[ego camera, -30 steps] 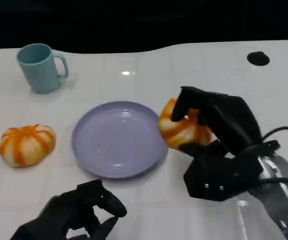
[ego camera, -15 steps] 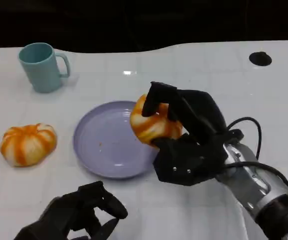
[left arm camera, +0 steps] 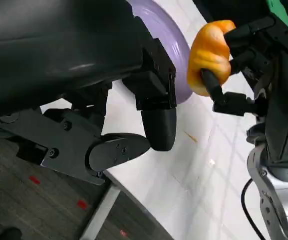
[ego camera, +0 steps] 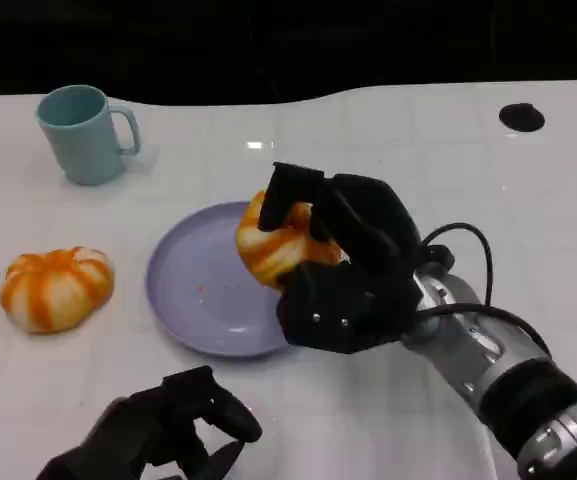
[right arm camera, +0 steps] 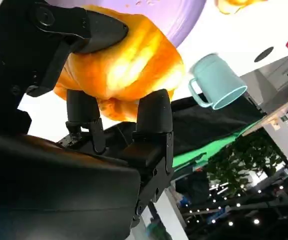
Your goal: Grasp the bread from the table and place it into the plate.
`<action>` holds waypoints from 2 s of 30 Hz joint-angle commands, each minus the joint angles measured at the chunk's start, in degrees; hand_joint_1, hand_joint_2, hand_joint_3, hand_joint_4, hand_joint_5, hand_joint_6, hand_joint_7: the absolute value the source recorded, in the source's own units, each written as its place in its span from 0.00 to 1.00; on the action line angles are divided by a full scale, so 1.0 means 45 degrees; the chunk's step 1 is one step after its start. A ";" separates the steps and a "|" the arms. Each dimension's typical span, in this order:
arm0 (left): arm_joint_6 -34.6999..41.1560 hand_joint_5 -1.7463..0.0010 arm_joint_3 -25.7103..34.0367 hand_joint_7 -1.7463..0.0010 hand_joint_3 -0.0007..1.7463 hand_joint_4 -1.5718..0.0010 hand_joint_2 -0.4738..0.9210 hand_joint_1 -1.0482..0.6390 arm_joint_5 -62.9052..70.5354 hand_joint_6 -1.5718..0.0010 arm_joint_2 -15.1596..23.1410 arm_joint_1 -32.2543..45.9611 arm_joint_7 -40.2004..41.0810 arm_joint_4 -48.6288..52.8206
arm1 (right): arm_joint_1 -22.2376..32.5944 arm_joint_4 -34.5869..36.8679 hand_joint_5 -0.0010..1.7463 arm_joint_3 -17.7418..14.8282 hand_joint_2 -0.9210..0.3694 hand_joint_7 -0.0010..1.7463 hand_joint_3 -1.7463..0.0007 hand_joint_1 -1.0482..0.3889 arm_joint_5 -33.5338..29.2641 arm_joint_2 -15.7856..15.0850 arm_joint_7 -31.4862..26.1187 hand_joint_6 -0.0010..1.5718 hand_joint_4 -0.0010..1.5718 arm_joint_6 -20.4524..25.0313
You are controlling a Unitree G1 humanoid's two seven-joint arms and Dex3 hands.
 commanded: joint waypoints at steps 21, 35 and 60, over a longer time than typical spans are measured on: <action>-0.0139 0.00 -0.0078 0.28 0.36 0.60 0.93 0.49 0.0132 0.59 -0.0105 0.0079 0.0170 0.0035 | -0.0227 -0.1743 0.01 0.0208 0.00 0.00 0.74 0.20 0.1651 -0.0753 0.6690 0.07 0.02 0.2364; -0.0200 0.00 -0.0037 0.28 0.36 0.59 0.93 0.49 0.0122 0.59 -0.0132 -0.0019 0.0149 0.0189 | 0.2493 -0.6952 0.05 -0.0332 0.00 0.02 0.78 0.26 0.2101 -0.2578 0.7514 0.12 0.09 0.2860; -0.0308 0.00 0.0003 0.27 0.36 0.58 0.94 0.48 0.0234 0.60 -0.0080 -0.0138 0.0117 0.0365 | 0.8410 -1.0137 0.78 -0.3615 0.35 0.50 0.39 0.75 0.5651 -0.4355 0.6731 0.50 0.43 -0.1629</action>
